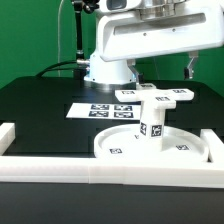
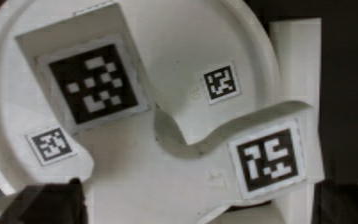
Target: Assemble round table
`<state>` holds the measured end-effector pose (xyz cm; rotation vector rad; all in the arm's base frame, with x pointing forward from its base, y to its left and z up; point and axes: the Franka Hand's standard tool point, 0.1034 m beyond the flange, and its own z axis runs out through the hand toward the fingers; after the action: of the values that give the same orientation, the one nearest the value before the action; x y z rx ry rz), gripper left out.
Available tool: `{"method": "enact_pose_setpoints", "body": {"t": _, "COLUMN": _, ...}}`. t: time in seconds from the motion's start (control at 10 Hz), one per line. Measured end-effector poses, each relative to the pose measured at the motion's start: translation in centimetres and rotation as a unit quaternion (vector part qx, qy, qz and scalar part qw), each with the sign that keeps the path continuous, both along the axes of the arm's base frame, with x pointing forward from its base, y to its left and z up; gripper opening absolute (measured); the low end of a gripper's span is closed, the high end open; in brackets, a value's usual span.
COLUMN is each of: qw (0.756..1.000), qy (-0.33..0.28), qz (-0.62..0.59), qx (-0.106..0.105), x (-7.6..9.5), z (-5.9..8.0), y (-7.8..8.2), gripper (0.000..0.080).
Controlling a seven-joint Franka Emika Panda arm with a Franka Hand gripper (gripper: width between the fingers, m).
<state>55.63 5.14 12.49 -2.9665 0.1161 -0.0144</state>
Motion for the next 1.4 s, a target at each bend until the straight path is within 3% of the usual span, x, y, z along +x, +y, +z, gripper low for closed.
{"method": "enact_pose_setpoints", "body": {"t": 0.3, "qw": 0.994, "qy": -0.017, "qz": 0.106, "qx": -0.009, "x": 0.0, "z": 0.0, "y": -0.1, "gripper": 0.0649}}
{"method": "enact_pose_setpoints", "body": {"t": 0.6, "qw": 0.956, "qy": -0.035, "qz": 0.288, "qx": -0.047, "x": 0.1, "z": 0.0, "y": 0.2, "gripper": 0.0649}}
{"method": "enact_pose_setpoints", "body": {"t": 1.1, "qw": 0.894, "qy": -0.05, "qz": 0.442, "qx": -0.054, "x": 0.2, "z": -0.3, "y": -0.6, "gripper": 0.0649}}
{"method": "enact_pose_setpoints", "body": {"t": 1.4, "qw": 0.902, "qy": -0.046, "qz": 0.426, "qx": -0.055, "x": 0.9, "z": -0.9, "y": -0.9, "gripper": 0.0649}}
